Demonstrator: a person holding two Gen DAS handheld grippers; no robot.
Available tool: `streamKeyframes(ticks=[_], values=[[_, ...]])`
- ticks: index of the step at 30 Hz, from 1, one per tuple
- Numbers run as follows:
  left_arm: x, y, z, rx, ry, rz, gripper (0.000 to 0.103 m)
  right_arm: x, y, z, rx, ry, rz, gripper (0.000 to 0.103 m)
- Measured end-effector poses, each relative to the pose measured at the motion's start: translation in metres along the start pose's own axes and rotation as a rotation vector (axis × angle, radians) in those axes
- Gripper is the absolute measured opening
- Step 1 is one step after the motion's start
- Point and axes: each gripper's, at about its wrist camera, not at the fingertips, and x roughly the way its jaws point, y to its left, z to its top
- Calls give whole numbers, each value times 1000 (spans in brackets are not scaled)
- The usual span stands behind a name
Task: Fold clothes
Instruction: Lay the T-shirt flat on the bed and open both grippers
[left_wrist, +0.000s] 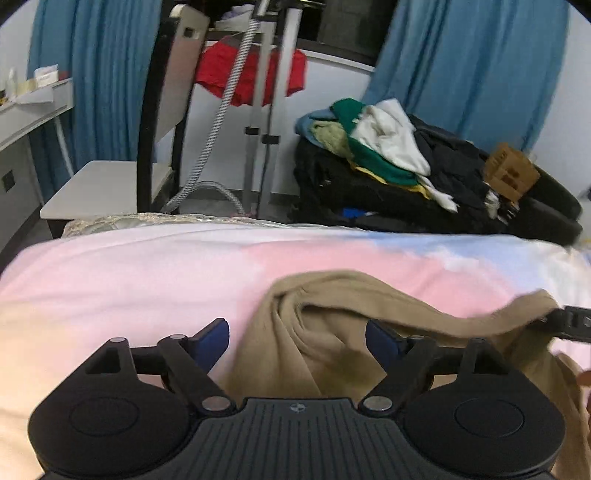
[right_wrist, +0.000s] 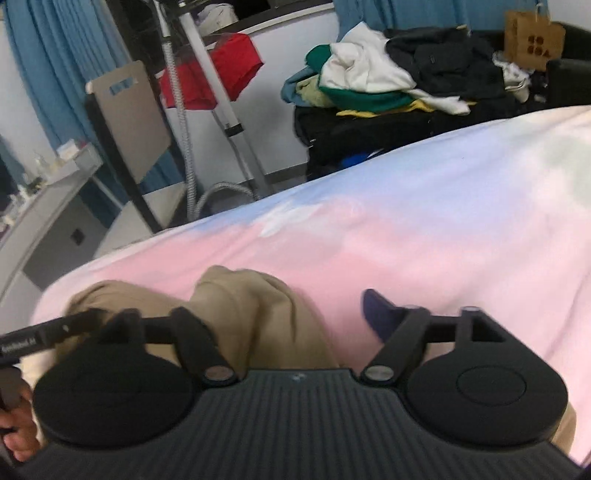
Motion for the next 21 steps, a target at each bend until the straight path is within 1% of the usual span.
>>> streamKeyframes(ticks=[2, 3, 5, 7, 9, 12, 15, 17, 18, 21], values=[[-20, -1, -3, 17, 7, -12, 86, -8, 5, -3, -3, 57, 15, 80], [-44, -7, -8, 21, 9, -14, 87, -12, 7, -4, -7, 84, 20, 80], [-77, -7, -14, 17, 6, -26, 87, -23, 13, -8, -25, 122, 40, 80], [-111, -6, -24, 5, -14, -35, 88, -33, 15, -11, -11, 145, 65, 82], [-147, -6, -39, 5, -41, -22, 88, -44, 15, -12, 33, 158, 88, 82], [-200, -10, -71, 7, -85, -14, 88, -73, 18, -15, 60, 97, 101, 82], [-244, -18, -106, 38, -131, -4, 88, -114, 31, -32, 28, 33, 63, 82], [-267, -23, -131, 53, -165, 5, 88, -148, 41, -53, 8, -20, 28, 82], [-273, -23, -142, 48, -175, -6, 88, -167, 45, -66, 8, -46, 14, 82], [-288, -24, -175, 40, -207, -32, 88, -222, 49, -112, 27, -100, 22, 82]])
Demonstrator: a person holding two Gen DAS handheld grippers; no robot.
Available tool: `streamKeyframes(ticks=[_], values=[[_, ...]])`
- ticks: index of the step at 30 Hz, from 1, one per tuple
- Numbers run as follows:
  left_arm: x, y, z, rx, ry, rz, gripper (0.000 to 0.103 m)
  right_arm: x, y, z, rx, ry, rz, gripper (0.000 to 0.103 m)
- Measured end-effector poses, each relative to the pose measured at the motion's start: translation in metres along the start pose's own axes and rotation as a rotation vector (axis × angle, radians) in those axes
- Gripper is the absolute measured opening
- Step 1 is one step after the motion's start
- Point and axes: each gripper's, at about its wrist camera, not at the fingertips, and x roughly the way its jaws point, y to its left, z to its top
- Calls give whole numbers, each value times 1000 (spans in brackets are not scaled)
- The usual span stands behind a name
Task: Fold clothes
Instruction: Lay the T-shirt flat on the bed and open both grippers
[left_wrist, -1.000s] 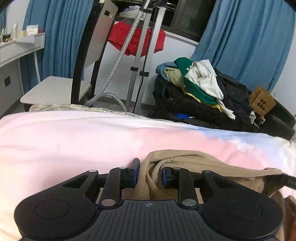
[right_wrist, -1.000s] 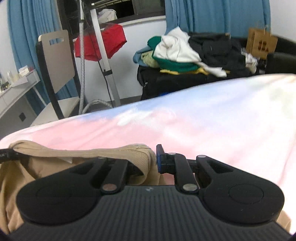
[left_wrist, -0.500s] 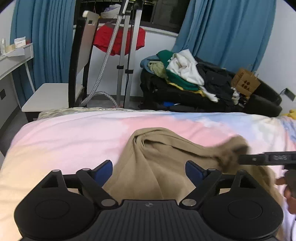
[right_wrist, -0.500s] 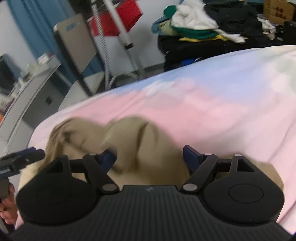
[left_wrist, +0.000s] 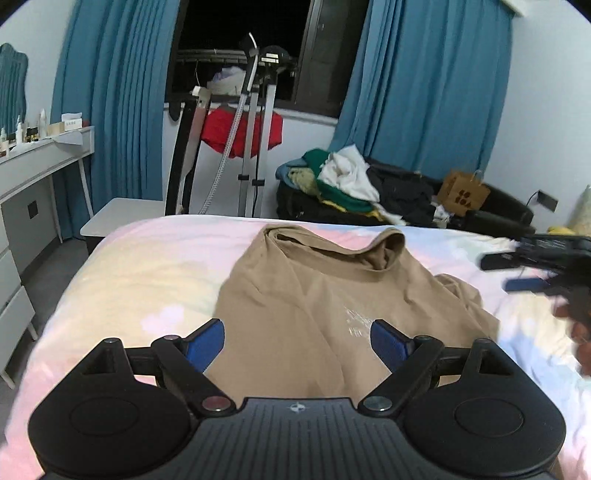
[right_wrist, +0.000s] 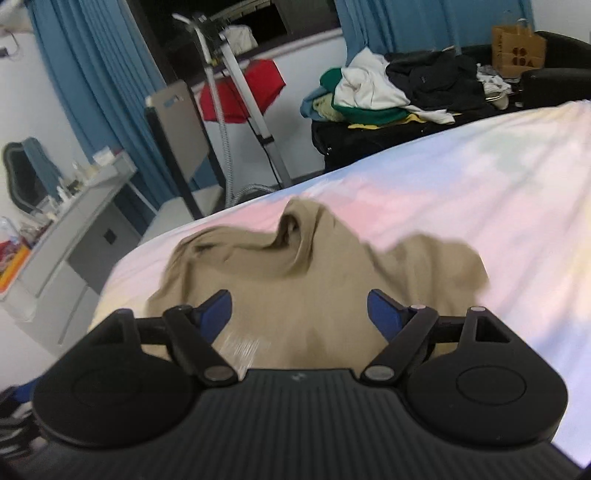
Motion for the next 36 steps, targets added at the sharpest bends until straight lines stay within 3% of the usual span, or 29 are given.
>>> streamKeyframes(ticks=[3, 7, 10, 14, 17, 18, 20, 22, 23, 25, 30, 36], values=[[-9, 2, -27, -8, -10, 12, 86, -50, -3, -44, 10, -62, 11, 82], [-14, 28, -43, -225, 24, 39, 85, -87, -20, -95, 53, -103, 23, 82], [-6, 50, -47, -375, 49, 13, 85, -80, -39, -108, 121, -56, -10, 82], [16, 75, -57, -518, 81, -2, 81, -55, -50, -107, 183, -14, 18, 82], [34, 92, -65, -596, 83, -10, 71, -39, -53, -109, 198, -6, 47, 82], [39, 97, -68, -615, 81, -14, 63, -35, -53, -110, 195, -5, 54, 82], [46, 100, -66, -596, 78, -8, 49, -26, -55, -112, 198, 9, 55, 82], [51, 102, -63, -581, 80, -2, 12, -19, -60, -112, 216, 23, 63, 82], [54, 103, -62, -576, 82, 1, 8, -17, -62, -112, 231, 28, 65, 82], [58, 105, -59, -565, 87, 8, 6, -15, -65, -112, 246, 26, 65, 82], [44, 122, -44, -589, 13, 12, 5, -20, -65, -111, 245, -10, 22, 82], [33, 165, 23, -503, -52, 140, 4, -24, -68, -108, 233, -50, -32, 82]])
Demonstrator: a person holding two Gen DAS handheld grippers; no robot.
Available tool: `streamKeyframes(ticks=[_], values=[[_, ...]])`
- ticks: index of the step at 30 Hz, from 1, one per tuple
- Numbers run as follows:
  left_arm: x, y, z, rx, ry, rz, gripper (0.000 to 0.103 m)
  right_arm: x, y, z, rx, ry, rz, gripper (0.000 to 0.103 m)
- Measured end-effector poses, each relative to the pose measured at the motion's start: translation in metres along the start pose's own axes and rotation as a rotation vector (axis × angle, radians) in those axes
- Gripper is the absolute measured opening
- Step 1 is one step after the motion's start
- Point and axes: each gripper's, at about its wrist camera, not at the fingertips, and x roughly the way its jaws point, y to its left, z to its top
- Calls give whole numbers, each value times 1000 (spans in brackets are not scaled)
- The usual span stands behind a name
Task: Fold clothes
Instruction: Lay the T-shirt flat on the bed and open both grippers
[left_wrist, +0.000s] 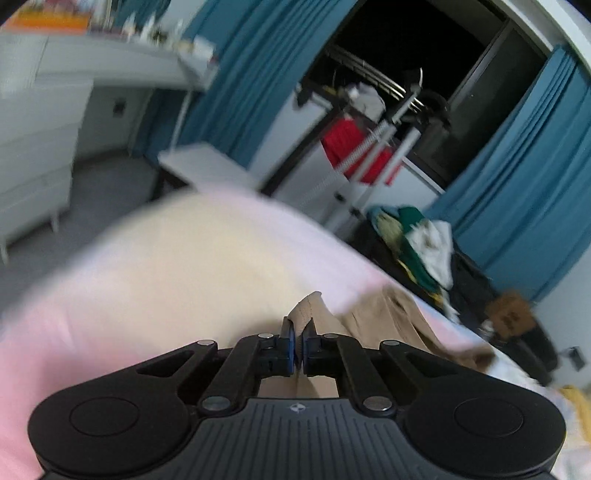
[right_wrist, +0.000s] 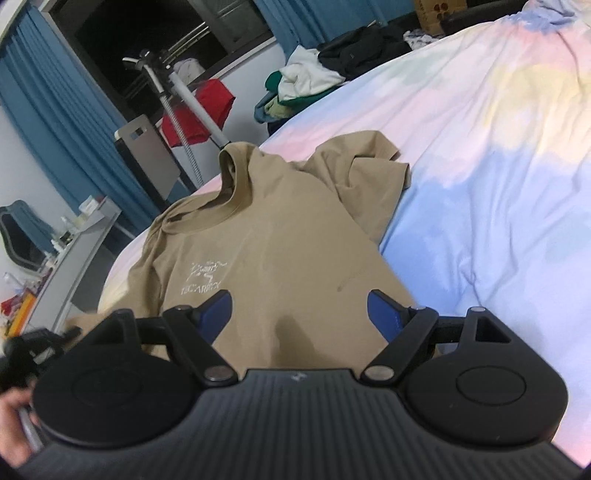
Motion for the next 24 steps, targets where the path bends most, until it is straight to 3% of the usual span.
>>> streamKeyframes(ticks=[6, 9, 11, 14, 17, 19, 24], values=[[28, -19, 82, 135, -69, 167, 4, 9, 5, -1, -47, -9, -32, 82], [64, -33, 103, 223, -50, 281, 4, 16, 8, 1, -67, -21, -38, 82], [90, -35, 105, 262, -21, 342, 4, 22, 10, 2, -85, -29, -49, 82], [121, -20, 92, 252, 17, 371, 4, 30, 13, 5, -118, -43, -63, 82], [145, -7, 75, 210, 71, 355, 8, 36, 13, 5, -144, -52, -74, 82], [146, -2, 66, 197, 78, 332, 25, 38, 13, 6, -150, -53, -72, 82], [119, -21, 51, 261, 76, 294, 50, 32, 15, 8, -163, -69, -60, 82]])
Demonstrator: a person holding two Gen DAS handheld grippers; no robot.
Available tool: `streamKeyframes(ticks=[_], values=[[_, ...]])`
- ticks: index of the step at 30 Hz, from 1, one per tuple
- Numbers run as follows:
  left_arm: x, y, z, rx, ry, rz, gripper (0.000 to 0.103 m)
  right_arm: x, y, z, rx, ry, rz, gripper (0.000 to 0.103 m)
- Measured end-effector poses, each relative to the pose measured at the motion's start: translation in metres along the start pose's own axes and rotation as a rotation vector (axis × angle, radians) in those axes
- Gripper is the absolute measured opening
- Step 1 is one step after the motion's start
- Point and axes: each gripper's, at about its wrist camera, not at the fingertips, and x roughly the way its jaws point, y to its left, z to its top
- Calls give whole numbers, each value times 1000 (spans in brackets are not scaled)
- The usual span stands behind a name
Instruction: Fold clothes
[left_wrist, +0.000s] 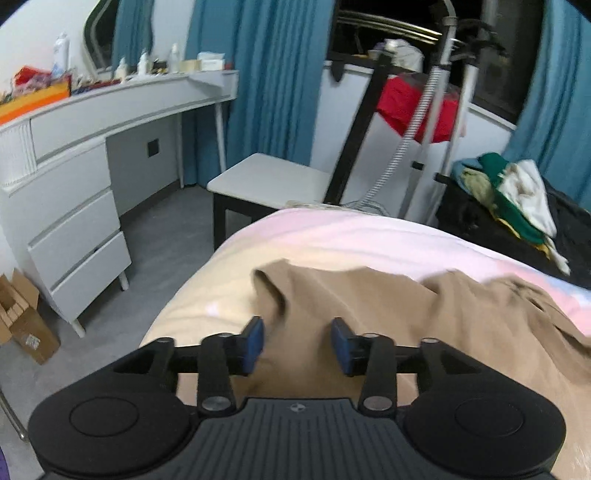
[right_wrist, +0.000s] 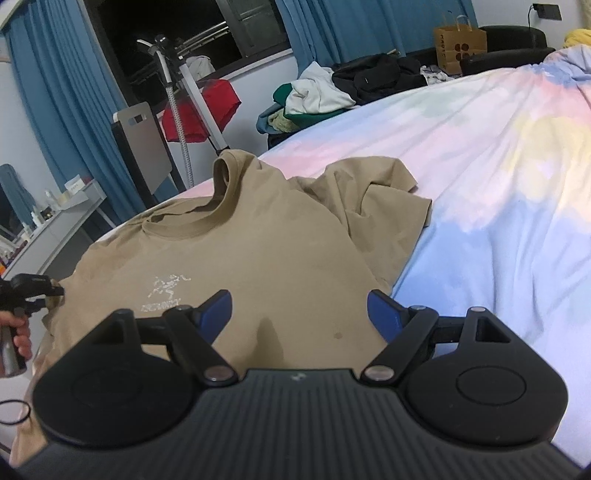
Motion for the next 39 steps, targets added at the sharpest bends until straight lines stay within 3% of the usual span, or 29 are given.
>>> streamKeyframes(ticks=[3, 8, 14, 18, 21, 25, 32, 34, 39], values=[[-37, -13, -13, 38, -14, -38, 58, -7, 2, 3, -13, -19, 6, 82], [-133, -52, -67, 177, -91, -102, 68, -26, 4, 8, -49, -60, 25, 82], [-234, -93, -143, 195, -70, -252, 72, -43, 4, 12, -59, -78, 57, 82], [-273, -104, -184, 159, -96, -311, 72, -58, 2, 12, -65, -92, 78, 81], [-281, -107, -213, 147, -115, -325, 73, -67, 0, 11, -68, -89, 74, 81], [-277, -106, -236, 178, -88, -291, 73, -77, -5, 10, -46, -85, 90, 81], [-264, -97, -234, 170, -84, -275, 76, -79, -12, 13, 3, -86, 101, 81], [-259, -96, -233, 177, -79, -273, 76, -75, -18, 13, 40, -70, 111, 77], [-252, -102, -239, 185, -52, -275, 76, -69, -45, 19, 189, -46, 155, 49]])
